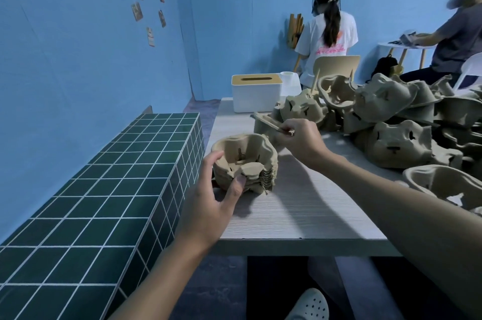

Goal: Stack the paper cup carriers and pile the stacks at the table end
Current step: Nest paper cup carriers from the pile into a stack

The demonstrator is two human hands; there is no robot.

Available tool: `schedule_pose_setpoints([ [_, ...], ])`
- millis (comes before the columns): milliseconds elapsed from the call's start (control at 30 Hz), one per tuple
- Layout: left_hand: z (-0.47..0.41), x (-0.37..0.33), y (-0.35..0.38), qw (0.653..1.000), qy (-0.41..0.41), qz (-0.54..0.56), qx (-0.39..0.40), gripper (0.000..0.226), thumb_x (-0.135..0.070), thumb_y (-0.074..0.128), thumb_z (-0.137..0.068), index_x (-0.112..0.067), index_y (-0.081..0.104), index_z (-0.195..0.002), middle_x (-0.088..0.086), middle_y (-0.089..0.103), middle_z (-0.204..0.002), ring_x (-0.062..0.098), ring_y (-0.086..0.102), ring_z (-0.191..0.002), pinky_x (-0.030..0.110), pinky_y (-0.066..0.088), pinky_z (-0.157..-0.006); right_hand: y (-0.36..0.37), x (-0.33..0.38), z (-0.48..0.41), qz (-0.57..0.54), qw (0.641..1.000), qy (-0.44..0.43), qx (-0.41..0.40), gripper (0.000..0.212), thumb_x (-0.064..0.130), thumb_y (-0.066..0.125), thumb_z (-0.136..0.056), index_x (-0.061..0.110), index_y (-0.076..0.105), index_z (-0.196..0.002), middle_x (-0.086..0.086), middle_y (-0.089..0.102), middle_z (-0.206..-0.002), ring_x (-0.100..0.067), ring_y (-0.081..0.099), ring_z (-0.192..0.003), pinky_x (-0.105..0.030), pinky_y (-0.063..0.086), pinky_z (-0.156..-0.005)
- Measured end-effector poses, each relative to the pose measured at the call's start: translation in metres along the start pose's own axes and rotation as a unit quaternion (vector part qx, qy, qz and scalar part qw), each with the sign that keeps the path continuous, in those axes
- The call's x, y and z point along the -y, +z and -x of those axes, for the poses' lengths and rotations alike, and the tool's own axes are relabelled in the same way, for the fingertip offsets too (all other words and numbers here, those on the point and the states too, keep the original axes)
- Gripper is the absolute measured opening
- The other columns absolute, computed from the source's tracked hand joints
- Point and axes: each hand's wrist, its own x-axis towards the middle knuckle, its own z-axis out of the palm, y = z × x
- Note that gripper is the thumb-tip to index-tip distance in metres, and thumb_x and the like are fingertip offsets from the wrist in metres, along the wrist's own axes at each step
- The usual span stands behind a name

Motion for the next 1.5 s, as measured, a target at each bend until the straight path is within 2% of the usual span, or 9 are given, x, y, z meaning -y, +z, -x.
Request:
schedule_pose_setpoints([
  [100, 0.001, -0.003, -0.001, 1.0, -0.006, 0.009, 0.008, 0.056, -0.063, 0.055, -0.084, -0.039, 0.043, -0.134, -0.022, 0.063, -0.096, -0.009, 0.061, -0.086, 0.008, 0.046, -0.064, -0.019, -0.009, 0.022, 0.005, 1.0, -0.019, -0.004, 0.012, 0.016, 0.07, -0.082, 0.017, 0.065, -0.071, 0.01, 0.058, -0.063, -0.007, 0.049, -0.058, -0.033, 0.043, -0.061],
  [300, 0.002, -0.002, -0.001, 1.0, -0.016, 0.023, 0.013, 0.055, -0.068, 0.058, -0.082, -0.045, 0.042, -0.129, -0.016, 0.067, -0.096, -0.001, 0.064, -0.083, 0.028, 0.053, -0.073, -0.056, -0.035, 0.061, 0.045, 0.998, -0.049, 0.001, 0.01, 0.014, 0.073, -0.076, 0.023, 0.068, -0.075, 0.009, 0.061, -0.079, -0.014, 0.054, -0.07, -0.04, 0.049, -0.068],
  [467, 0.003, -0.002, -0.002, 0.999, -0.016, 0.021, 0.019, 0.061, -0.075, 0.051, -0.076, -0.049, 0.04, -0.129, -0.013, 0.067, -0.103, 0.005, 0.065, -0.086, 0.046, 0.057, -0.081, -0.069, -0.039, 0.076, 0.173, 0.983, -0.06, 0.008, 0.03, 0.049, 0.075, -0.077, 0.032, 0.067, -0.1, 0.018, 0.06, -0.109, -0.018, 0.042, -0.1, -0.038, 0.033, -0.082],
  [633, 0.004, -0.006, -0.003, 0.999, -0.015, 0.022, 0.034, 0.055, -0.068, 0.055, -0.084, -0.046, 0.039, -0.131, -0.018, 0.065, -0.093, 0.001, 0.063, -0.083, 0.044, 0.057, -0.077, -0.059, -0.021, 0.071, 0.176, 0.981, -0.079, -0.014, 0.045, 0.059, 0.07, -0.076, 0.029, 0.069, -0.11, 0.019, 0.06, -0.103, -0.015, 0.037, -0.103, -0.039, 0.026, -0.083],
  [767, 0.004, -0.007, -0.005, 0.999, -0.013, 0.021, 0.043, 0.047, -0.061, 0.058, -0.09, -0.047, 0.039, -0.13, -0.021, 0.062, -0.092, -0.008, 0.061, -0.084, 0.035, 0.053, -0.075, -0.05, -0.015, 0.066, 0.171, 0.981, -0.092, 0.021, 0.035, 0.053, 0.071, -0.08, 0.027, 0.072, -0.104, 0.017, 0.064, -0.099, -0.015, 0.037, -0.099, -0.037, 0.024, -0.083],
  [1033, 0.004, -0.007, -0.005, 0.997, -0.027, 0.041, 0.062, 0.055, -0.068, 0.052, -0.081, -0.05, 0.038, -0.132, 0.001, 0.07, -0.097, 0.01, 0.063, -0.085, 0.039, 0.053, -0.077, -0.051, -0.026, 0.074, 0.135, 0.986, -0.099, -0.009, 0.015, 0.037, 0.074, -0.083, 0.022, 0.072, -0.082, 0.014, 0.065, -0.084, -0.013, 0.04, -0.096, -0.034, 0.02, -0.079],
  [1233, 0.003, -0.01, -0.006, 0.996, -0.028, 0.046, 0.074, 0.052, -0.058, 0.053, -0.085, -0.047, 0.038, -0.133, -0.026, 0.064, -0.097, -0.002, 0.062, -0.087, 0.012, 0.047, -0.07, -0.06, -0.018, 0.072, 0.093, 0.983, -0.151, -0.056, 0.009, 0.024, 0.077, -0.083, 0.015, 0.076, -0.083, 0.008, 0.067, -0.081, -0.018, 0.041, -0.083, -0.04, 0.041, -0.076],
  [1400, 0.003, -0.009, -0.006, 0.996, -0.024, 0.042, 0.073, 0.052, -0.06, 0.052, -0.085, -0.048, 0.037, -0.133, -0.027, 0.064, -0.1, -0.011, 0.059, -0.093, 0.019, 0.046, -0.074, -0.072, 0.015, 0.072, -0.007, 0.978, -0.178, -0.112, 0.005, 0.012, 0.073, -0.085, 0.009, 0.073, -0.089, 0.005, 0.065, -0.086, -0.023, 0.048, -0.088, -0.021, 0.042, -0.075],
  [1500, 0.003, -0.009, -0.007, 0.996, -0.025, 0.042, 0.078, 0.054, -0.062, 0.052, -0.086, -0.049, 0.035, -0.136, -0.032, 0.059, -0.113, -0.018, 0.057, -0.098, 0.024, 0.048, -0.08, -0.073, 0.03, 0.069, -0.037, 0.971, -0.199, -0.127, 0.007, 0.006, 0.07, -0.086, 0.004, 0.071, -0.093, -0.004, 0.067, -0.093, -0.031, 0.055, -0.093, -0.033, 0.052, -0.078],
])
